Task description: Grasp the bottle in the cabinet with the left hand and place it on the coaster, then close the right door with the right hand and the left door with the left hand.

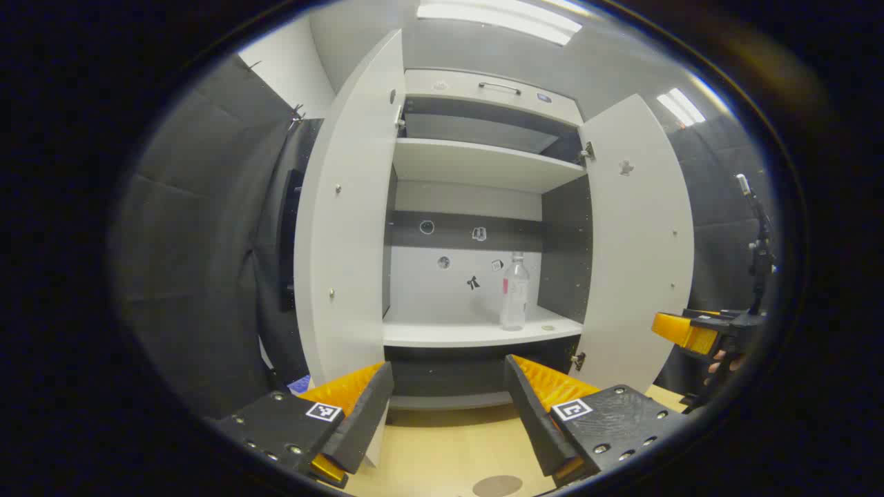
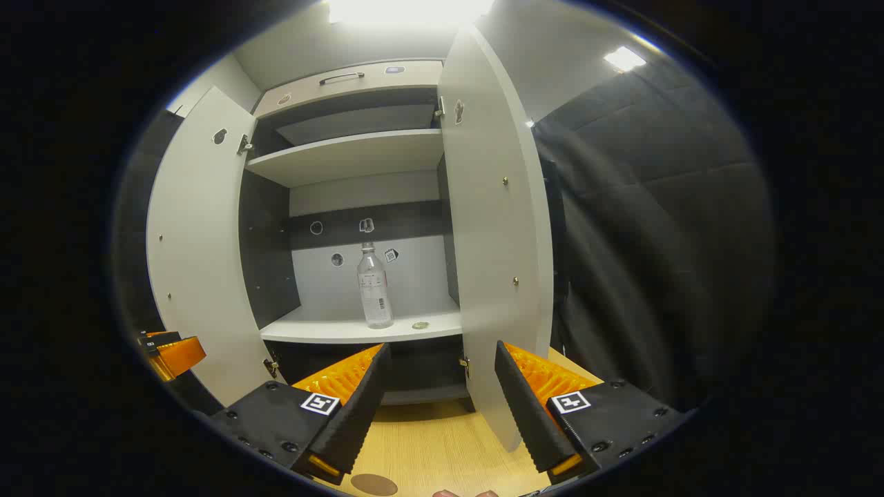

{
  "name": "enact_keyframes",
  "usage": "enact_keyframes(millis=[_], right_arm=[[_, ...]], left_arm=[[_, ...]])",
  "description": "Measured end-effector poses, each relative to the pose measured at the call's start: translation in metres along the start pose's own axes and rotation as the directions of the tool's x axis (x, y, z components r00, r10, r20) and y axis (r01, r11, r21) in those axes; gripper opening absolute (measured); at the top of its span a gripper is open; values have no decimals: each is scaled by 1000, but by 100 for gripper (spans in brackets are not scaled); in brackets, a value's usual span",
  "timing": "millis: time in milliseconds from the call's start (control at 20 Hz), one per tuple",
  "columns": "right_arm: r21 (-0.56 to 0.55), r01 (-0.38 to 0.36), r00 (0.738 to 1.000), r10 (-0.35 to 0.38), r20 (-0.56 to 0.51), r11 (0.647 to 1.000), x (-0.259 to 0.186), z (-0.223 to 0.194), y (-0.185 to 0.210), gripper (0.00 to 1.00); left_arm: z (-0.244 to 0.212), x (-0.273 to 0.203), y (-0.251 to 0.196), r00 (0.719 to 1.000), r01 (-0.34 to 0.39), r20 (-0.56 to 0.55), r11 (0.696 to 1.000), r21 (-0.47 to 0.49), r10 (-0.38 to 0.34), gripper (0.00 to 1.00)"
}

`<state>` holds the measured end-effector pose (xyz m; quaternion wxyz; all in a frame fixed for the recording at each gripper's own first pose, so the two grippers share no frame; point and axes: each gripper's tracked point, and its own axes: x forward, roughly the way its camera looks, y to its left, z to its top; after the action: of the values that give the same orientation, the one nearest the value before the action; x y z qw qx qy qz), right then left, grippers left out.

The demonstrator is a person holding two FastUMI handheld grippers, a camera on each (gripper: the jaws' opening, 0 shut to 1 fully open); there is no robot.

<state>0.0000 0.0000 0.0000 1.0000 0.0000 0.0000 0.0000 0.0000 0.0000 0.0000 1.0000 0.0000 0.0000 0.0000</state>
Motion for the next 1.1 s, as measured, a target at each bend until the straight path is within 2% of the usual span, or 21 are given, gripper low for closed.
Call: enact_keyframes(millis=[100, 200, 300, 350, 400, 450, 550, 600, 650, 700, 800, 850, 1100], right_arm=[[-5, -3, 1000, 3, 1, 1000, 0, 0, 3, 92], [-7, -4, 1000, 4, 0, 1000, 0, 1, 2, 95], [-5, -2, 1000, 2, -2, 1000, 0, 1, 2, 92], [-3, -2, 1000, 2, -4, 1000, -1, 1, 3, 95], [-2, -2, 1000, 2, -6, 1000, -2, 1, 3, 95], [-2, -3, 1000, 3, -7, 1000, -2, 1, 3, 92], [-9, -4, 1000, 4, -3, 1000, -4, 3, 4, 95], [-17, -2, 1000, 2, 1, 1000, -5, 4, 3, 92], [-22, 0, 1000, 0, 4, 1000, -5, 5, 4, 92], [-22, 2, 1000, -2, 7, 1000, -6, 7, 4, 95], [-17, 10, 1000, -9, 12, 1000, -8, 10, 2, 95], [-16, 17, 1000, -17, 12, 1000, -8, 10, -1, 95], [-23, 80, 997, -80, -2, 997, -21, 14, -28, 95]], left_arm=[[-3, -1, 4, 1000, -7, -3, 1000, 11, 7, 99], [-3, -2, 8, 1000, -15, -2, 999, 29, 15, 94], [-5, -4, 9, 1000, -17, 0, 999, 45, 17, 94], [-5, -5, 8, 1000, -13, -2, 999, 44, 13, 94], [-7, -5, 6, 1000, -7, -3, 999, 38, 7, 100], [-5, -6, 5, 1000, -1, 1, 1000, 30, 1, 99], [-5, -7, 6, 1000, 1, 7, 1000, 27, -1, 99], [-5, -8, 6, 1000, 0, 10, 1000, 29, -1, 94], [-5, -9, 5, 1000, 2, 12, 1000, 30, -2, 99], [-7, -9, 4, 1000, 7, 11, 1000, 30, -8, 99], [-11, -8, 1, 1000, 27, 2, 999, 21, -27, 100], [-14, -9, -3, 999, 39, -2, 999, 12, -39, 94], [-13, 6, -34, 993, 116, -21, 992, -42, -117, 94]])
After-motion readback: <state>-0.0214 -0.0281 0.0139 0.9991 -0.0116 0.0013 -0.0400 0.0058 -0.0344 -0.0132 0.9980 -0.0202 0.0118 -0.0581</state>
